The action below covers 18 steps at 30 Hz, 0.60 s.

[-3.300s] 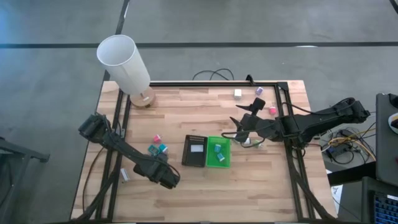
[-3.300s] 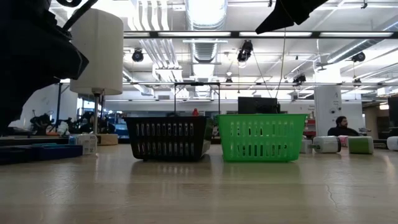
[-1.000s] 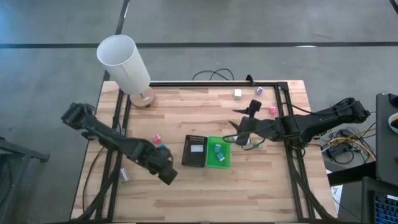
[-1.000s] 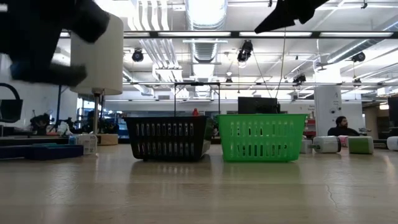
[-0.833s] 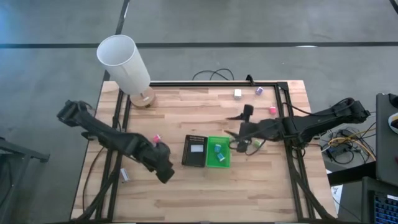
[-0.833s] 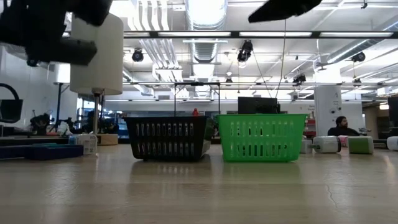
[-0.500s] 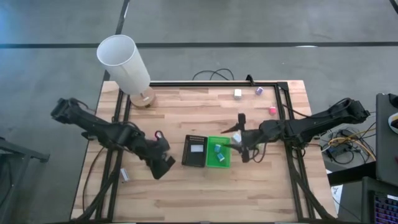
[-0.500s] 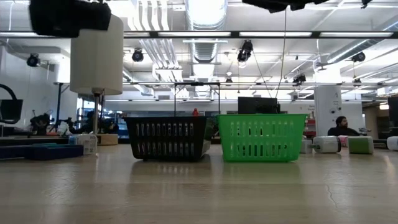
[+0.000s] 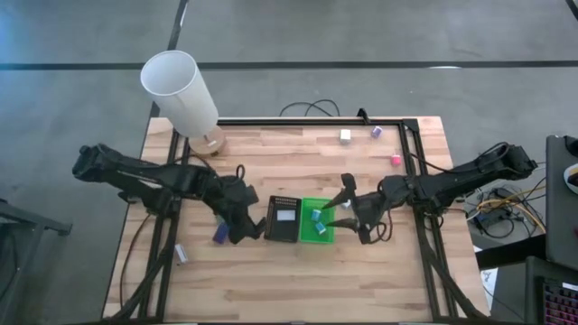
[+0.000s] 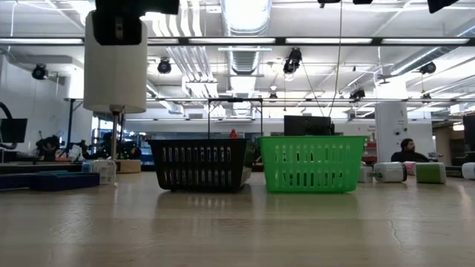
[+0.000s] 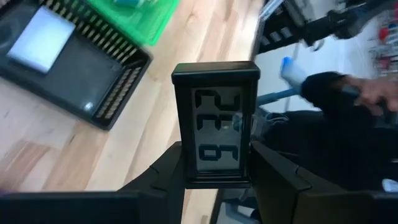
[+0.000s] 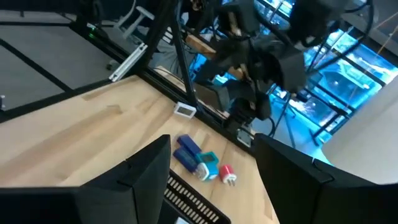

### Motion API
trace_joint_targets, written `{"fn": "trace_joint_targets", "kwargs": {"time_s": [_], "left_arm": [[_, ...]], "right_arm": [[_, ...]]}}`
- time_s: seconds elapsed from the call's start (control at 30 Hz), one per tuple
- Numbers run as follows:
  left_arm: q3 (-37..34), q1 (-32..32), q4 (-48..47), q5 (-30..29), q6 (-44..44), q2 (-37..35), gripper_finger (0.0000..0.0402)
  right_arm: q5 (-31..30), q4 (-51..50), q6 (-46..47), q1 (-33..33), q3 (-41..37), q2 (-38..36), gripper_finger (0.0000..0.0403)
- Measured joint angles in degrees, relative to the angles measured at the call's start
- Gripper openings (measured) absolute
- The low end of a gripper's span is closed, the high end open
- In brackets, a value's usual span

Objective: Pick & Place Office items
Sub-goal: Put the black digital clock into the black basket

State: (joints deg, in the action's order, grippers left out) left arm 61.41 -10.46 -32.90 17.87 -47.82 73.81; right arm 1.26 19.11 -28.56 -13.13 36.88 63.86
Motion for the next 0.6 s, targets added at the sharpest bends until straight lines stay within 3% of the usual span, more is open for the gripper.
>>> {"fn": "trace_joint_targets", "kwargs": {"time_s": [0.3,0.6], "left_arm": [[0.02,2.65,11.22,5.16,0.97,4.59,0.0141],[6.95,4.89,11.74,9.32,4.30,13.26,0.0141]], "right_arm": [[0.26,0.15,0.28,0.02,0.02,0.10,0.0226],[0.96,0.39,0.62,0.02,0.05,0.10,0.0226]]}}
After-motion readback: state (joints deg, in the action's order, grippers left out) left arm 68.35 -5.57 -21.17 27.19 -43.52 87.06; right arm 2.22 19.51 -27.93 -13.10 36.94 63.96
